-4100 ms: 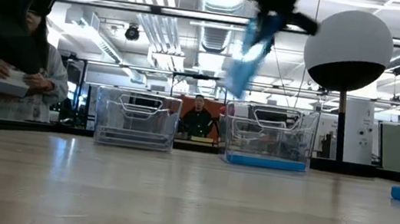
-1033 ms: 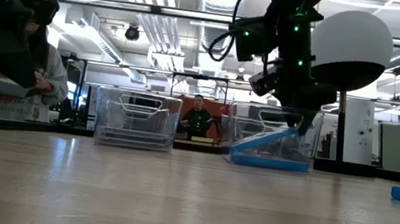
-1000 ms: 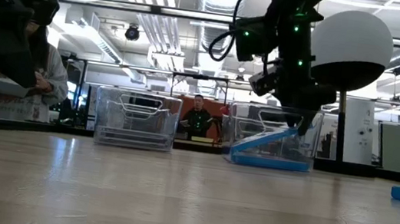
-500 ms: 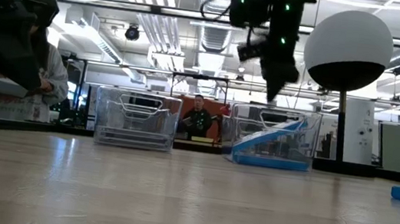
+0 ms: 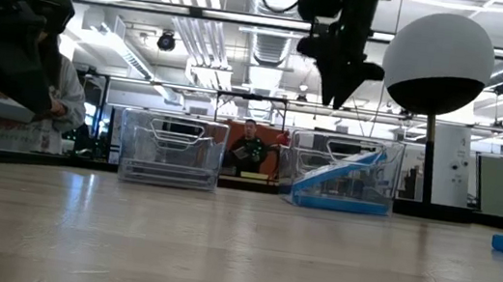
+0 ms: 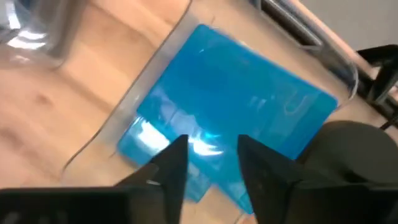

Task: Pick & place jewel cases by type
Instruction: Put the left blue CD case into the right transparent bin

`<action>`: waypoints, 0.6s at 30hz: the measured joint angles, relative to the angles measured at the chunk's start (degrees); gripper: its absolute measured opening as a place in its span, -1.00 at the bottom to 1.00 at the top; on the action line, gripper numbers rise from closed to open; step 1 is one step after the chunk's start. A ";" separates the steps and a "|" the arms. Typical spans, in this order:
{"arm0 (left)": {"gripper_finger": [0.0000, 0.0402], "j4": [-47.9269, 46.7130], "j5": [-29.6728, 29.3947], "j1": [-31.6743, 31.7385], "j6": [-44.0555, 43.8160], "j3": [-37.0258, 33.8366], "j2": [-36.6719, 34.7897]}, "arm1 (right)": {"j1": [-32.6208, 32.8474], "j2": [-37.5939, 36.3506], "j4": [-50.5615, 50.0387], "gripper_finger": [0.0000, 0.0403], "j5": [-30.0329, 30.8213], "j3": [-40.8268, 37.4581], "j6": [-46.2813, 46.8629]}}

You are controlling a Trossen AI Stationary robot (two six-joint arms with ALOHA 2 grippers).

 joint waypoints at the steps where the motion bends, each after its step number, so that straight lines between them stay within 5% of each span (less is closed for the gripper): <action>1: -1.00 0.02 0.00 0.00 0.02 0.00 0.00 | -0.66 1.14 0.18 -0.26 1.11 0.46 0.03; 7: -1.00 0.02 0.57 0.00 0.00 0.00 0.00 | -3.50 11.63 -0.98 -0.11 6.53 6.01 4.31; 10: -1.00 0.04 1.14 0.00 0.00 0.00 0.00 | -3.39 17.57 -2.40 -0.16 11.29 11.94 7.51; 18: -1.00 0.04 1.10 0.00 -0.07 0.00 0.00 | -6.86 29.17 -9.29 -0.40 10.75 26.60 15.83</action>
